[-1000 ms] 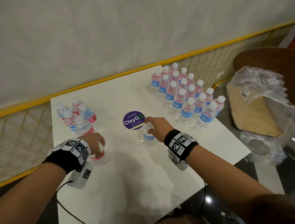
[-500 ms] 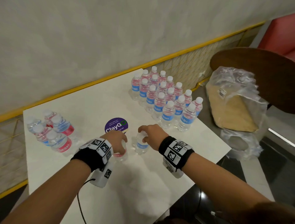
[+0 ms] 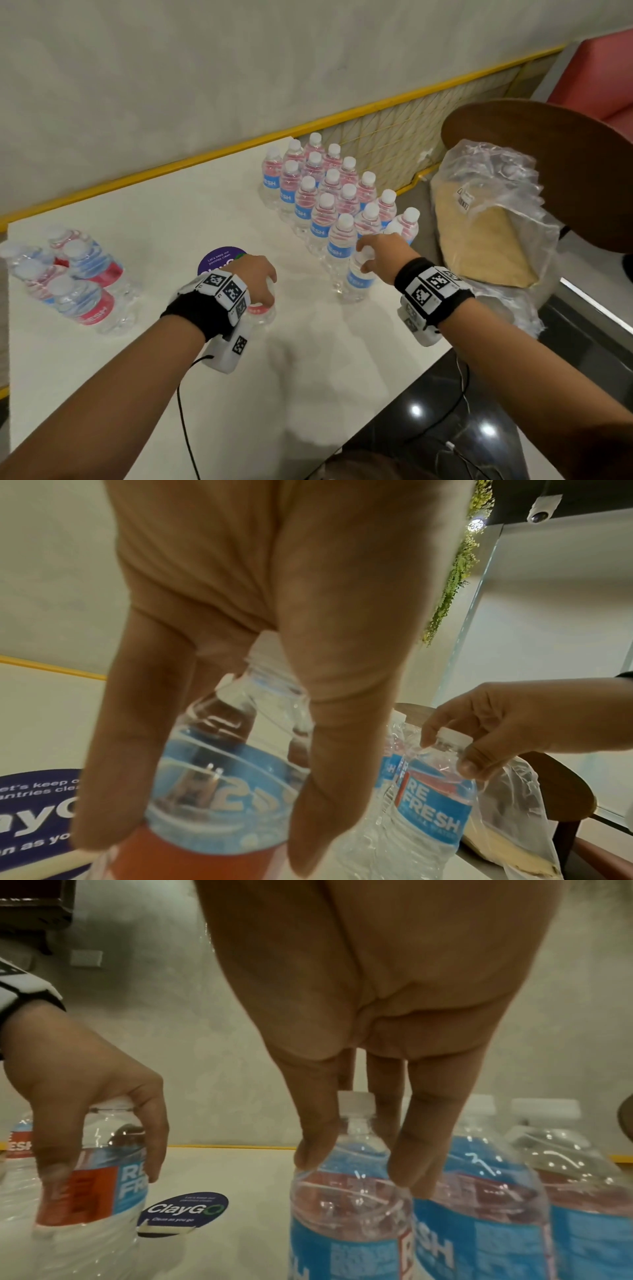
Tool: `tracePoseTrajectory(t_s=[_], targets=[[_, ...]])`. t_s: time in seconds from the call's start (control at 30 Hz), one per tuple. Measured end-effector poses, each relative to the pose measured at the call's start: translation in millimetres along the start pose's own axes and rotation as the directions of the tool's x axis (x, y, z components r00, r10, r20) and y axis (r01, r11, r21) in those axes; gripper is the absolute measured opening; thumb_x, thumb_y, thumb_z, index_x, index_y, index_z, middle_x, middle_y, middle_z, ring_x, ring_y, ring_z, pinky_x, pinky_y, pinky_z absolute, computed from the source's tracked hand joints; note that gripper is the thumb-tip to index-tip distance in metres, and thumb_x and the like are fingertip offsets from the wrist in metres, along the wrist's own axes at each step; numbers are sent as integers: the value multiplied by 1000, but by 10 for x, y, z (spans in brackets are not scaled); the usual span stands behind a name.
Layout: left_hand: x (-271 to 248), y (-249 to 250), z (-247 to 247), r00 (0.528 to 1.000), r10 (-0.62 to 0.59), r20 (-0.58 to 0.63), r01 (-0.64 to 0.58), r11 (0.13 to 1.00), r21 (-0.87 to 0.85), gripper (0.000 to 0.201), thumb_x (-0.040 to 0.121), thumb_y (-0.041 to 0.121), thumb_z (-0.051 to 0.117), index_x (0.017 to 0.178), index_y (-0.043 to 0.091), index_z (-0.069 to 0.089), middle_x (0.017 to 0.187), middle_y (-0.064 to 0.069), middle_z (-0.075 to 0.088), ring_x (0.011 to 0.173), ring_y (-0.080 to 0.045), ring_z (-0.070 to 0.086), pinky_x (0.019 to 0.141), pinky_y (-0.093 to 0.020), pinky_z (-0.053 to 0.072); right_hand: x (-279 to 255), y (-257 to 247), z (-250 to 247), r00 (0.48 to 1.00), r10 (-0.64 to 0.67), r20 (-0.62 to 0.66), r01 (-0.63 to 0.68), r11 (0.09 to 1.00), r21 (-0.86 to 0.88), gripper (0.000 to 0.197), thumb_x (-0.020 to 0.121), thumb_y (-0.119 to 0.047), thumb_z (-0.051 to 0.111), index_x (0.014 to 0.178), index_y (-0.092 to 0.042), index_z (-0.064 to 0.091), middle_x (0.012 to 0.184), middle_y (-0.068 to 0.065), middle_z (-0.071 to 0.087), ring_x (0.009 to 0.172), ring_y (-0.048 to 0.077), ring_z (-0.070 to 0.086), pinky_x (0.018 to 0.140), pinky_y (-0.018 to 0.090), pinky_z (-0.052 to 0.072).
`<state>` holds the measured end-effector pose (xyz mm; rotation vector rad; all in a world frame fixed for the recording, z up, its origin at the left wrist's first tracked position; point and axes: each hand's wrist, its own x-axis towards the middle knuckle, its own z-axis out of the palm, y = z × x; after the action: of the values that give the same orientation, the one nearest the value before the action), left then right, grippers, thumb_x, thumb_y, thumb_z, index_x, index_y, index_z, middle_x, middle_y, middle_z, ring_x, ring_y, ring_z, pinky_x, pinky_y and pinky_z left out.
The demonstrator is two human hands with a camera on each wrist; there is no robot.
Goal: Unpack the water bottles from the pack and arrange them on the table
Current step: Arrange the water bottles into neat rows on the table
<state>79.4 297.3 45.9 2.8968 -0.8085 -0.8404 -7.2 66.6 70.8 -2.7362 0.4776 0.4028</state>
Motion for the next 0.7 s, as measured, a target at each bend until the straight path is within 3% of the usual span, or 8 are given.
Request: tracePoseTrajectory(t_s=[0.2,0.4,0.57,0.7], targets=[[85,52,-7,1000,0,-6,0,1000,-4,50,71,28,72,120,26,62,123,2,58,107,-21,59,88,-34,53,48,78,-19,999,2,-54,-1,1000,7,43,86,-12,64,127,-15,52,116,16,59,110,31,54,87,34,44],[183,109,13,1000,-25,-15,25,999,-31,51,70,28,72,120,27,60,122,2,58,106,-20,60,84,-30,52,60,85,27,998,-17,-63,16,1000,-12,43,88,-11,60,129,-15,49,118,14,59,111,29,53,90,35,44],[261,109,4,995,-81,-52,72,984,-164,51,70,24,73,118,23,58,119,-3,57,103,-24,60,75,-28,52,10,113,116,991,-21,-132,30,997,68,46,89,-15,59,134,-17,45,120,13,51,106,32,54,87,34,44],[431,31,-94,981,-133,-141,91,958,-271,47,70,22,75,114,19,59,113,-2,58,102,-23,57,76,-26,46,-47,172,166,982,-36,-184,52,995,84,48,90,-17,57,136,-22,44,118,10,53,104,29,56,82,31,44]])
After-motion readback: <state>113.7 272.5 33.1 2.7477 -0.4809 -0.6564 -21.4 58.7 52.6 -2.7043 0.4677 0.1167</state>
